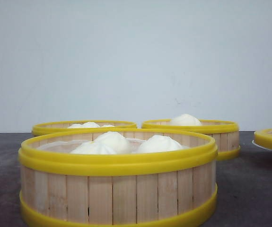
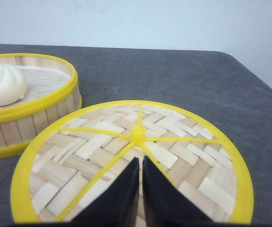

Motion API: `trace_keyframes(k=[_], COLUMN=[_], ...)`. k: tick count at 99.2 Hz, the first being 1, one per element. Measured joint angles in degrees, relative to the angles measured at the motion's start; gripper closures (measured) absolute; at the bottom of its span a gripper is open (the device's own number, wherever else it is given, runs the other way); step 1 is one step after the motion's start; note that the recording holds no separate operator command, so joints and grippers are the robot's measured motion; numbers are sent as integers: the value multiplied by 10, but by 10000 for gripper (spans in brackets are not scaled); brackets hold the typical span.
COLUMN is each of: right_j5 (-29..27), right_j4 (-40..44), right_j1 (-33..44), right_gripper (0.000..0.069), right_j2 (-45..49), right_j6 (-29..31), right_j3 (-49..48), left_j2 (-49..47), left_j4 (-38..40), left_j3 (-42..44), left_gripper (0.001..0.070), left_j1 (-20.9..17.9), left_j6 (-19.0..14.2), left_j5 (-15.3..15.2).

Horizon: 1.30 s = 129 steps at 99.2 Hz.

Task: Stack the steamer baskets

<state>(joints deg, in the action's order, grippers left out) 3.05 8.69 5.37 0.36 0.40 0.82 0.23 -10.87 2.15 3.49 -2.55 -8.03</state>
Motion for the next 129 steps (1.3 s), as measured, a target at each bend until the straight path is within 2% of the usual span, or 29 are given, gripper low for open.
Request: trace_keyframes(k=[93,104,110,122,129], right_j5=[1,2,6,17,17], right_j4=[-16,-16,-16,-12,-13], right_j1=[0,0,0,0,0], right_gripper=[684,684,684,684,684], right_j2=[0,0,0,0,0], right_j6=[0,15,37,98,117], right_j3=[0,0,0,0,0], left_j2=[0,0,0,0,0], left_j4=[5,6,6,6,6], left_j3=[-1,-2,-2,-2,-2], left_gripper=[685,685,685,685,685], left_j1=[0,0,0,0,0], left_j6=[0,-1,-17,-71,-89], left_j5=[0,0,-1,-1,-1])
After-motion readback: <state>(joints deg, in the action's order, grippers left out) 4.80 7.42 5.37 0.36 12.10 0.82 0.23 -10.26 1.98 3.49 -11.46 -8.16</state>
